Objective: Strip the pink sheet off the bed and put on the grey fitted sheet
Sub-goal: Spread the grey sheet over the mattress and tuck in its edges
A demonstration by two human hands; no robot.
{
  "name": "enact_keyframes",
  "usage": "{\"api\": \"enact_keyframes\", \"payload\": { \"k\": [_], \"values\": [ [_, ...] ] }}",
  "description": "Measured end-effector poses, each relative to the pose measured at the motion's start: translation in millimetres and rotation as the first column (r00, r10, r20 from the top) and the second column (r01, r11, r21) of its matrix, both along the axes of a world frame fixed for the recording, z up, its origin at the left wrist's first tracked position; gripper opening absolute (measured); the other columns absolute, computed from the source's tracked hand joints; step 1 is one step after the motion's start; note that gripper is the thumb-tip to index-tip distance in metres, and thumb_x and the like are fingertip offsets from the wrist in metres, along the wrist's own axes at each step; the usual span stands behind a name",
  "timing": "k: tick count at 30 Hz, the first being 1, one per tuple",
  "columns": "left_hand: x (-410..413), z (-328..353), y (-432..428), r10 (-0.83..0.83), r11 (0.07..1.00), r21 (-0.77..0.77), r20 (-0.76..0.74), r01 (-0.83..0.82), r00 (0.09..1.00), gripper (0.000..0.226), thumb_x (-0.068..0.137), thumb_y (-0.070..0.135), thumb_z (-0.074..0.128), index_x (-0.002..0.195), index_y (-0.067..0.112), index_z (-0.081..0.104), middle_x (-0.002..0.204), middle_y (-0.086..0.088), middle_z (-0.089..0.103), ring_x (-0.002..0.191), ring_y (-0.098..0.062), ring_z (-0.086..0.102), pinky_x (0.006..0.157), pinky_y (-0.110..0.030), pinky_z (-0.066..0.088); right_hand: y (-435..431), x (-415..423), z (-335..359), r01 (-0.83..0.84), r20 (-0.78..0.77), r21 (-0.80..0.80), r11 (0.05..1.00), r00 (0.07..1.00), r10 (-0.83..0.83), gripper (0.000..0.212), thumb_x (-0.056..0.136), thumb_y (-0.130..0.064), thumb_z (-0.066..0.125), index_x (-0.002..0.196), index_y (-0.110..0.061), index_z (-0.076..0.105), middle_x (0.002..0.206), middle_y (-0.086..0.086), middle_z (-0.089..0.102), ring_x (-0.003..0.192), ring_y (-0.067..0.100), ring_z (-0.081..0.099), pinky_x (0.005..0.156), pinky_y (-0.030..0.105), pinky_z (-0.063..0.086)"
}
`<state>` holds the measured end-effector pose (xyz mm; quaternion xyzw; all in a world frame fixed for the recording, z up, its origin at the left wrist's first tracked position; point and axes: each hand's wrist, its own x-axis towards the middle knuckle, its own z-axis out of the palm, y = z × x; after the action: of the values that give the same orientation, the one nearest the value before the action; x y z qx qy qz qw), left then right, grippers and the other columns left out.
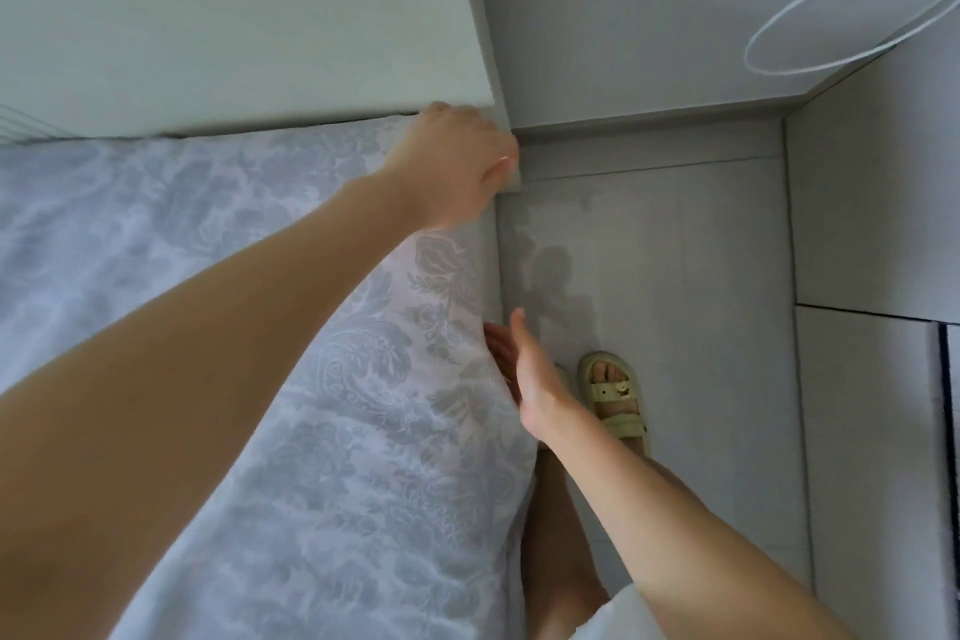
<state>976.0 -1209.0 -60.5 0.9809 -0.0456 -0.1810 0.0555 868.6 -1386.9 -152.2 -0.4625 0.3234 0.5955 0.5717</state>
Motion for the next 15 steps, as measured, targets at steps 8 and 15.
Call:
{"api": "enact_keyframes", "payload": {
  "k": [8,15],
  "values": [
    [-74.1,-2.9,10.4,0.113,0.980,-0.190,0.294,-0.058,0.949,0.029,0.090,0.015,0.040,0.096,0.009,0.068,0.083,-0.005,0.070,0.081,-0.030,0.063,0.083,-0.039,0.045,12.8,9.3,-18.1,-0.036,0.220,-0.223,0.974,0.972,0.086,0.031,0.103,-0.018,0.038,0.131,-0.015,0.050,0.110,0.002,0.060,0.091,0.010,0.056,0.073,0.023,0.047],
    [-100.1,-47.9,8.3,-0.294,0.953,-0.048,0.081,0.299,0.952,0.039,0.092,0.028,0.035,0.105,0.015,0.069,0.098,-0.004,0.073,0.113,-0.023,0.060,0.115,-0.038,0.012,8.5,6.5,-17.3,0.072,0.207,-0.123,0.990,0.977,-0.045,0.026,0.102,-0.016,0.038,0.117,-0.010,0.058,0.087,0.006,0.058,0.069,0.013,0.052,0.048,0.017,0.046]
  ]
}}
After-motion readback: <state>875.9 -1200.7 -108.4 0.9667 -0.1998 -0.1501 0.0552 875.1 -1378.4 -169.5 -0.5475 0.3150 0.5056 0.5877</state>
